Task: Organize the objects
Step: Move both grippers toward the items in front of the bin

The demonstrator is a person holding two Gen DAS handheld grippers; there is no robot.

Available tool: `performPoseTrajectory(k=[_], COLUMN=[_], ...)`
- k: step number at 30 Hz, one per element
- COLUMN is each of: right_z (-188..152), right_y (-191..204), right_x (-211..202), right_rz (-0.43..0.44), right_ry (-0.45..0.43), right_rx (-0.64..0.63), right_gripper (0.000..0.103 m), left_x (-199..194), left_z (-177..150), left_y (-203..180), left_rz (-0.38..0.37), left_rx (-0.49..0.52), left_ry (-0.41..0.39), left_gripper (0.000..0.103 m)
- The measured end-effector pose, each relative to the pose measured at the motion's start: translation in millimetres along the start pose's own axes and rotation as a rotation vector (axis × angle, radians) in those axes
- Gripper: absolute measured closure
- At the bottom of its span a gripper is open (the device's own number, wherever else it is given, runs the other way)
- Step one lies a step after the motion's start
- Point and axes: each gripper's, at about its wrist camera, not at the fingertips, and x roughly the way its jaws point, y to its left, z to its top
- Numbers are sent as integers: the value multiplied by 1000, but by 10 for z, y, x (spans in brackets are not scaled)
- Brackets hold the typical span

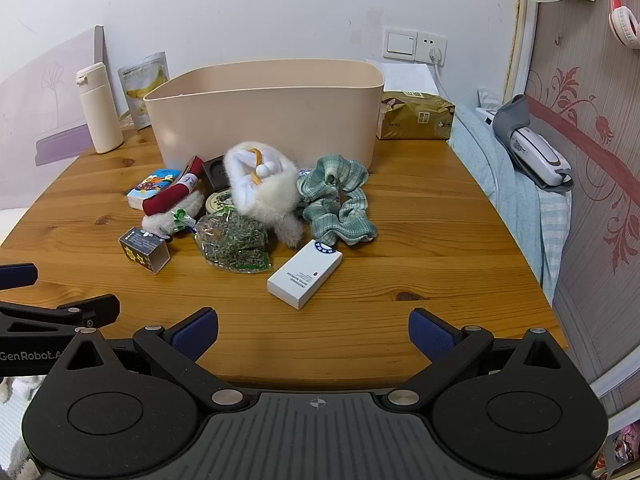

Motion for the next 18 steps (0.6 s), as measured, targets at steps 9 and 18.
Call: performPoseTrajectory(k=[9,18], right_z=[-6,4], right_y=[-28,-19], right_x=[-6,10], right_rz=[4,4], right_ry=[0,2], right_rx=[12,12], right_gripper=[0,0], left_x=[-6,10], left_z=[5,26], left_y=[-1,34], left_rz=[-2,-1], left_rx=[-1,-12], left_ry=[-1,6], left_gripper=[0,0])
